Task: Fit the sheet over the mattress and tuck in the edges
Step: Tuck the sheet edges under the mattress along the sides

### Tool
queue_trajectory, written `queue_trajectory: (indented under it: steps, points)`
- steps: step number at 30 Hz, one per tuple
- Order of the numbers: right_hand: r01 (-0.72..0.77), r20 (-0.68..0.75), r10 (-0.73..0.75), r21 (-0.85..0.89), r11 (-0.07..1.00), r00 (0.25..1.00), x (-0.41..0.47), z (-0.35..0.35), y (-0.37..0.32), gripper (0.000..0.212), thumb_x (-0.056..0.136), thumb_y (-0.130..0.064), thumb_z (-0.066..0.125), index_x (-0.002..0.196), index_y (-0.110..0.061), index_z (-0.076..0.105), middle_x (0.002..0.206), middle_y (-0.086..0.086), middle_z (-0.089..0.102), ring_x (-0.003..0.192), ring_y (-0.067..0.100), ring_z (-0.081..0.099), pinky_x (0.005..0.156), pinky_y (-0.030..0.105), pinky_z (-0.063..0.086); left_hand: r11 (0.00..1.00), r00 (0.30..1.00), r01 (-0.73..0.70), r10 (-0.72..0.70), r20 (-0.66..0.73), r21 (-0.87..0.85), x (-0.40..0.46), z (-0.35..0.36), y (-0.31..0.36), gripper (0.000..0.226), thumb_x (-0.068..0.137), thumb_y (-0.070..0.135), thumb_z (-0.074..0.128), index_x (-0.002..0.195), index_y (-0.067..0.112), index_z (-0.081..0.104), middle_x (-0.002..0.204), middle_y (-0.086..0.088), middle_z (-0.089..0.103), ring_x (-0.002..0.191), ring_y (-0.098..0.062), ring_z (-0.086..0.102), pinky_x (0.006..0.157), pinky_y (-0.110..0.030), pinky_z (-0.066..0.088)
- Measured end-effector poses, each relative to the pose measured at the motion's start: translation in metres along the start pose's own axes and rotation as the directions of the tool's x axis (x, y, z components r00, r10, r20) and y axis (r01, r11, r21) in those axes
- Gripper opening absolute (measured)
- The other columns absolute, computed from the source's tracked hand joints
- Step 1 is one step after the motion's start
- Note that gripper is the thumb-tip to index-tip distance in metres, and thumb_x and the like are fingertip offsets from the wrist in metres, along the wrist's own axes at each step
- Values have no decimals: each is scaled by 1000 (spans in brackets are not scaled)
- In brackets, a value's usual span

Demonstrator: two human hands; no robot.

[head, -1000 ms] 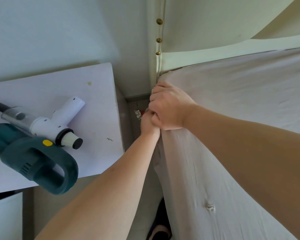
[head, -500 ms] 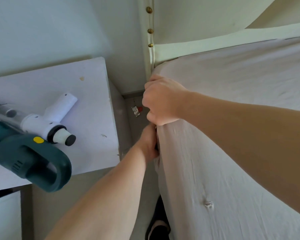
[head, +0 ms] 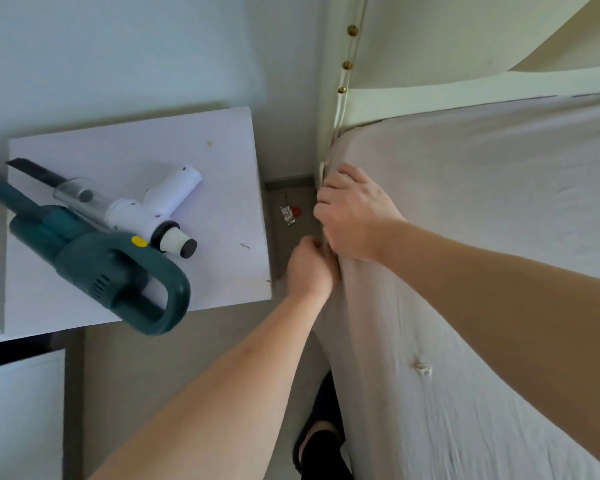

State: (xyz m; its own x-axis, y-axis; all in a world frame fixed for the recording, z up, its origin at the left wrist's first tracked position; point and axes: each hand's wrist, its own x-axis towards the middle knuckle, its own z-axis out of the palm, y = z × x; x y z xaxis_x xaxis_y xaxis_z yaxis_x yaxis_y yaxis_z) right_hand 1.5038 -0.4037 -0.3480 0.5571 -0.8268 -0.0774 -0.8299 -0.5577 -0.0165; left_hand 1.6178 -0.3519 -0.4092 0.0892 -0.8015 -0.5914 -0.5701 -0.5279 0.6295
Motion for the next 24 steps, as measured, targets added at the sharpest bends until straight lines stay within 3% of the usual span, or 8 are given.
queue_trajectory:
  steps: [4, 8, 10, 13, 16, 18, 20, 24]
  points:
    - [14, 119, -21, 61, 998, 993, -53, 2, -28, 40, 86, -38, 40, 94, -23, 76, 111, -5, 69, 130, 22, 50, 124, 47, 17, 993, 972, 51, -24, 235, -111, -14, -1, -20, 19, 99, 17, 48, 97, 18, 67, 87, 3, 68, 76, -9, 59, 60, -21, 44]
    - [-32, 74, 28, 55, 998, 997, -64, 5, -37, 37, 84, -35, 43, 90, -20, 77, 112, -3, 70, 137, 23, 47, 123, 48, 20, 982, 966, 15, 34, 254, -190, -8, 3, -38, 20, 97, 17, 55, 103, 16, 74, 94, 0, 75, 79, -9, 63, 63, -18, 49]
    - [-21, 131, 19, 12, 1000, 991, -61, 6, -40, 42, 82, -38, 39, 88, -23, 77, 109, -5, 72, 137, 22, 47, 123, 50, 17, 991, 963, -30, 64, 263, -133, -5, 6, -45, 20, 97, 21, 55, 100, 11, 71, 91, 0, 72, 76, -17, 61, 64, -24, 47]
    - [2, 150, 0, -18, 1000, 989, -60, 7, -44, 44, 79, -41, 38, 86, -26, 79, 101, -8, 73, 132, 21, 49, 124, 49, 14, 993, 951, -112, 98, 293, 31, 6, 7, -52, 19, 91, 16, 54, 77, 6, 61, 73, -3, 54, 70, -21, 34, 58, -31, 33]
    - [-14, 115, 14, -2, 1000, 993, -59, 7, -43, 38, 77, -41, 42, 79, -27, 77, 94, -9, 71, 124, 19, 53, 124, 46, 14, 982, 984, -109, 85, 156, 155, 30, 5, -62, 22, 92, 17, 51, 72, 9, 57, 73, -5, 60, 66, -24, 46, 61, -32, 36]
    - [-8, 89, 9, -2, 1000, 996, -57, 10, -42, 37, 77, -41, 41, 79, -28, 76, 94, -11, 71, 122, 18, 54, 125, 45, 12, 994, 998, -59, 59, -3, 97, 45, 2, -64, 21, 93, 14, 51, 76, 7, 58, 78, -9, 62, 69, -24, 51, 60, -33, 37]
    - [-12, 71, 12, 6, 1000, 997, -57, 15, -41, 37, 78, -40, 41, 78, -28, 75, 93, -11, 71, 121, 17, 55, 124, 44, 13, 997, 999, -35, 37, -33, 62, 51, 9, -62, 20, 93, 19, 54, 78, 8, 60, 81, -12, 65, 74, -30, 60, 63, -35, 46]
    - [-17, 10, 16, 58, 998, 1000, -59, 21, -41, 33, 74, -38, 44, 72, -26, 75, 86, -10, 70, 117, 15, 58, 123, 43, 16, 969, 991, 100, -117, -61, -227, 30, 34, -52, 24, 85, 25, 62, 96, 4, 63, 89, -20, 68, 89, -35, 67, 59, -32, 44]
